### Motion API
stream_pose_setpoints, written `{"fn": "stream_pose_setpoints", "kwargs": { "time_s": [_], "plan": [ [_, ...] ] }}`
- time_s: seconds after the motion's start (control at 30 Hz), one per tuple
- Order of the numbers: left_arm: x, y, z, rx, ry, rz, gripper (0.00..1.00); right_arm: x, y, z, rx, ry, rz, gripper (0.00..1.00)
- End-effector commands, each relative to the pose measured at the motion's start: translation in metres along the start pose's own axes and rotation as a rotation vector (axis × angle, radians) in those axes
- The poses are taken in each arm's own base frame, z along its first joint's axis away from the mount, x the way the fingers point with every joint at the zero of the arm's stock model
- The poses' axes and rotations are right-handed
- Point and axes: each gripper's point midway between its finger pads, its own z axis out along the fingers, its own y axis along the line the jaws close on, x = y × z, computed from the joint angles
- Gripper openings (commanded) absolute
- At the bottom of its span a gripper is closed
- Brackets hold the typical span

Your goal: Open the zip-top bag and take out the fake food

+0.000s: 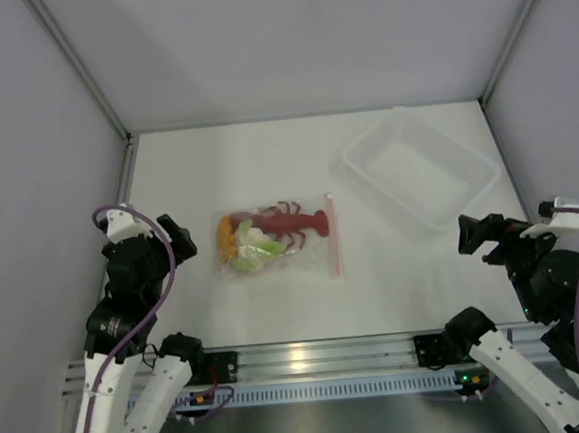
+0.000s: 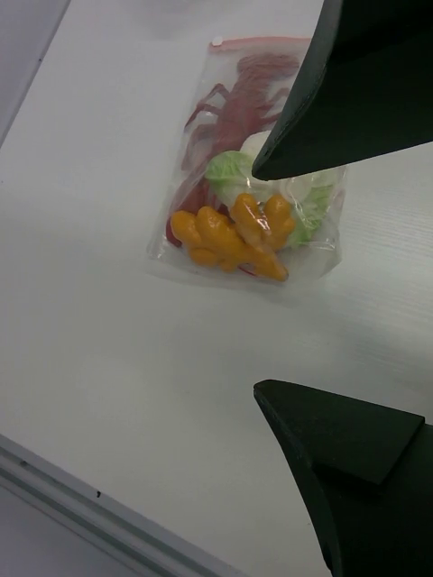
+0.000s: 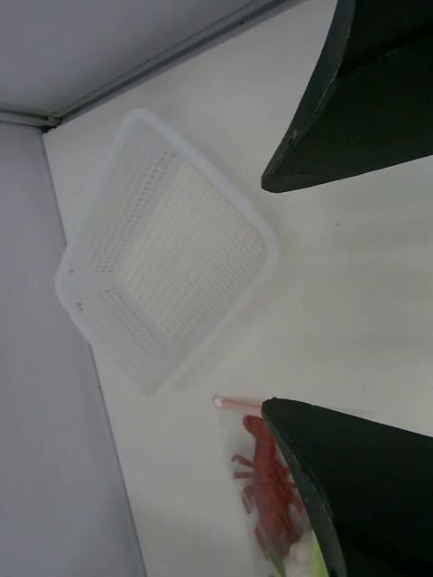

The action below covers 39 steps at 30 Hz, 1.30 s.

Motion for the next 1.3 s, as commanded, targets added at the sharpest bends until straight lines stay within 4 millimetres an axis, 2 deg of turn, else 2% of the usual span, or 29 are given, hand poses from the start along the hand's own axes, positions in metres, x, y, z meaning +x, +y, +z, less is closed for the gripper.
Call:
{"fn": "stream_pose_setpoints", "kwargs": {
  "time_s": [0.0, 0.23, 0.33, 0.43, 0.5, 0.53, 0.57, 0.6, 0.63, 0.67, 0.7, 0.73, 0.77, 0.8, 0.83, 0.87, 0.9, 0.93, 0.97, 1.03, 1.07, 1.1, 1.13, 1.17, 1.27],
  "plan": [
    [-0.006, -0.003, 0.007, -0.011, -0.03, -0.04, 0.99, -0.006, -0.007, -0.004, 0.03, -0.034, 0.013, 0.99],
    [-0.009, -0.01, 0.011, -0.001, -0.009, -0.035, 0.99, -0.002, 0.006, -0.002, -0.035, -0.018, 0.041, 0.99],
    [0.003, -0.027, 0.023, 0.047, 0.079, -0.034, 0.99, 0.004, 0.012, 0.002, -0.051, -0.001, 0.066, 0.99],
    [0.005, -0.042, 0.037, 0.061, 0.153, -0.032, 0.99, 0.011, 0.019, 0.008, -0.065, 0.04, 0.062, 0.99],
    [-0.001, -0.051, 0.048, 0.023, 0.165, -0.007, 0.99, 0.019, 0.025, 0.014, -0.074, 0.083, 0.045, 0.99],
    [-0.009, -0.042, 0.053, -0.065, 0.124, 0.018, 0.99, 0.021, 0.028, 0.016, -0.086, 0.096, 0.041, 0.99],
    [0.0, -0.059, 0.057, -0.083, 0.137, 0.072, 0.99, 0.024, 0.03, 0.017, -0.089, 0.112, 0.036, 0.99],
    [-0.011, -0.07, 0.051, -0.1, 0.115, 0.112, 0.99, 0.027, 0.032, 0.02, -0.089, 0.129, 0.03, 1.0],
    [-0.018, -0.072, 0.051, -0.171, 0.068, 0.165, 0.99, 0.031, 0.034, 0.021, -0.096, 0.142, 0.028, 1.0],
    [0.004, -0.107, 0.053, -0.121, 0.119, 0.26, 0.99, 0.033, 0.035, 0.022, -0.101, 0.152, 0.027, 0.99],
    [0.0, -0.127, 0.05, -0.089, 0.119, 0.28, 0.99, 0.035, 0.036, 0.023, -0.105, 0.159, 0.027, 0.99],
    [0.005, -0.143, 0.052, -0.07, 0.136, 0.311, 0.99, 0.037, 0.036, 0.023, -0.105, 0.163, 0.028, 0.99],
    [0.028, -0.164, 0.058, -0.052, 0.176, 0.399, 0.99, 0.037, 0.036, 0.023, -0.105, 0.163, 0.03, 0.99],
    [0.035, -0.177, 0.059, -0.042, 0.179, 0.434, 0.99, 0.037, 0.036, 0.022, -0.107, 0.16, 0.036, 0.99],
    [0.033, -0.194, 0.057, -0.027, 0.164, 0.448, 0.99, 0.037, 0.036, 0.021, -0.105, 0.157, 0.039, 0.99],
    [0.059, -0.214, 0.056, -0.013, 0.176, 0.542, 0.99, 0.036, 0.035, 0.02, -0.107, 0.154, 0.042, 0.99],
    [0.068, -0.226, 0.053, -0.002, 0.175, 0.573, 0.99, 0.034, 0.033, 0.019, -0.1, 0.143, 0.048, 1.0],
    [0.086, -0.24, 0.057, -0.011, 0.19, 0.622, 0.99, 0.034, 0.032, 0.018, -0.095, 0.142, 0.054, 0.99],
    [0.099, -0.255, 0.048, 0.023, 0.192, 0.657, 0.99, 0.034, 0.029, 0.016, -0.083, 0.142, 0.059, 0.99],
    [0.128, -0.273, 0.051, 0.031, 0.214, 0.718, 0.99, 0.031, 0.028, 0.013, -0.088, 0.128, 0.07, 0.99],
    [0.142, -0.282, 0.045, 0.054, 0.221, 0.746, 0.99, 0.03, 0.028, 0.012, -0.091, 0.123, 0.074, 0.99],
    [0.152, -0.287, 0.044, 0.061, 0.227, 0.768, 0.99, 0.03, 0.028, 0.011, -0.094, 0.121, 0.075, 0.99],
    [0.17, -0.292, 0.047, 0.055, 0.241, 0.805, 0.99, 0.029, 0.028, 0.01, -0.094, 0.12, 0.076, 0.99],
    [0.179, -0.299, 0.041, 0.074, 0.242, 0.822, 0.99, 0.029, 0.027, 0.009, -0.093, 0.117, 0.079, 0.99],
    [0.21, -0.298, 0.041, 0.059, 0.259, 0.884, 0.99, 0.028, 0.027, 0.008, -0.096, 0.12, 0.076, 0.99]
  ]
}}
